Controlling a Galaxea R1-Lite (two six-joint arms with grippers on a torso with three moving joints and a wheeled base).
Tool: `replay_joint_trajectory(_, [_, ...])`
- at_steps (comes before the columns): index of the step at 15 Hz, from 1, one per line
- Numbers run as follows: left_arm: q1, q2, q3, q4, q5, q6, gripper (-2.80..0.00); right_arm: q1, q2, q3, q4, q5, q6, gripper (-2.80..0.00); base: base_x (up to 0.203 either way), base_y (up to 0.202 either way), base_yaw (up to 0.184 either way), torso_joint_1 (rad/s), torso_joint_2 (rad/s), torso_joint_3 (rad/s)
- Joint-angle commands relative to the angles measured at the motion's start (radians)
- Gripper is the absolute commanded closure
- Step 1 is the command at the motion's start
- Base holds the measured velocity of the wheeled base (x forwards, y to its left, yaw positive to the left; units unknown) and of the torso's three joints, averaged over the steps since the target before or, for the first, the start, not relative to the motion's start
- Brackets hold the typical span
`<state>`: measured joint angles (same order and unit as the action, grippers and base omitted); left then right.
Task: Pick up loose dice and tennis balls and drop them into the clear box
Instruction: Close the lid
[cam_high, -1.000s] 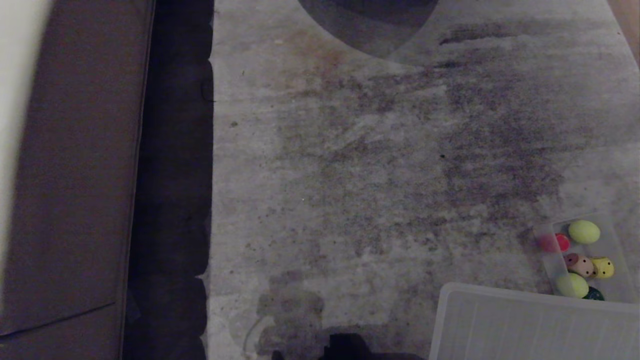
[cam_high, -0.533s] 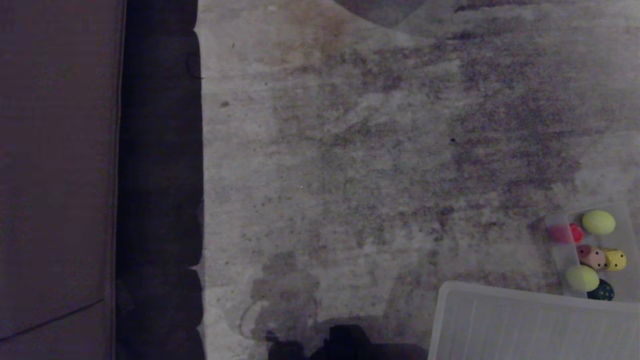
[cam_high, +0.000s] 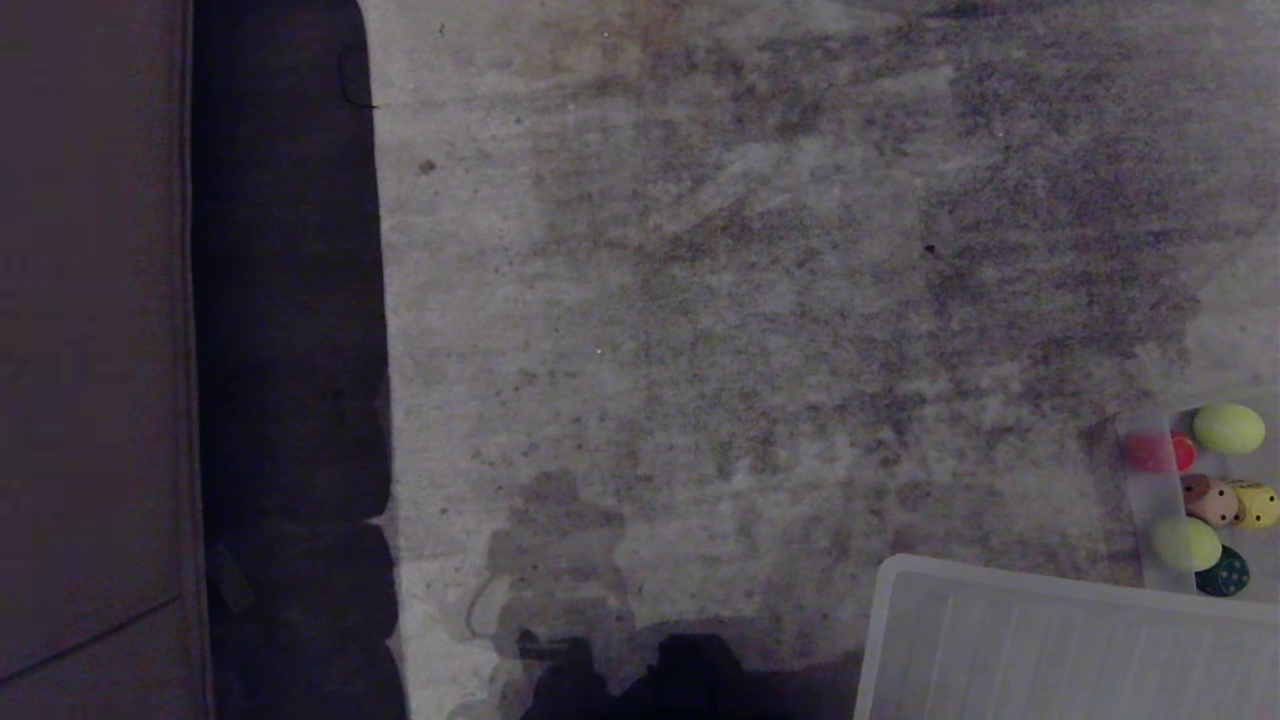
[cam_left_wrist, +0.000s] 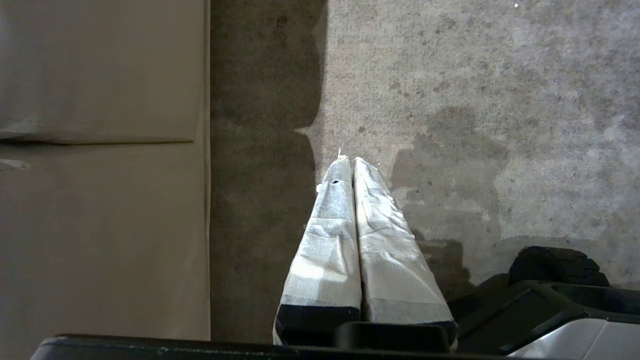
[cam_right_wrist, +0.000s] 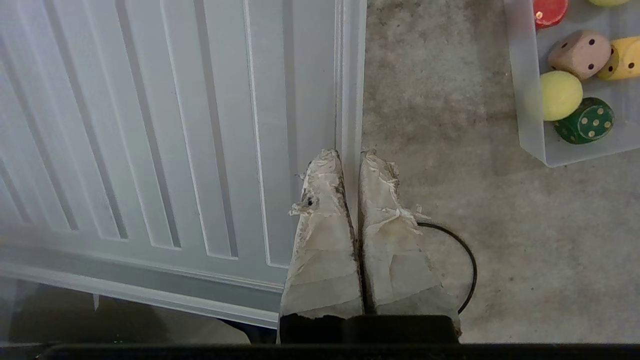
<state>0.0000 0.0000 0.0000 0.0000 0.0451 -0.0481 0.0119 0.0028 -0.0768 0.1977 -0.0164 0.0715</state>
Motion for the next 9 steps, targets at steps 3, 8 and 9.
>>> replay_joint_trajectory(3, [0.0,0.002,0.002,0.0,0.001,-0.001,0.0,-0.009,0.046,-0.048,0.002,-0.04,0.059,0.0,0.0,0.0,0.0,-0.001,0.0,-0.014])
replay_joint_trajectory(8, [0.0,0.002,0.002,0.0,0.001,-0.001,0.0,-0.015,0.5,-0.245,-0.066,-0.185,0.336,0.0,0.0,0.0,0.0,0.0,0.0,0.0])
replay_joint_trajectory(9, [0.0,0.002,0.002,0.0,0.001,-0.001,0.0,-0.021,0.6,-0.265,-0.131,-0.219,0.395,0.0,0.0,0.0,0.0,0.0,0.0,0.0])
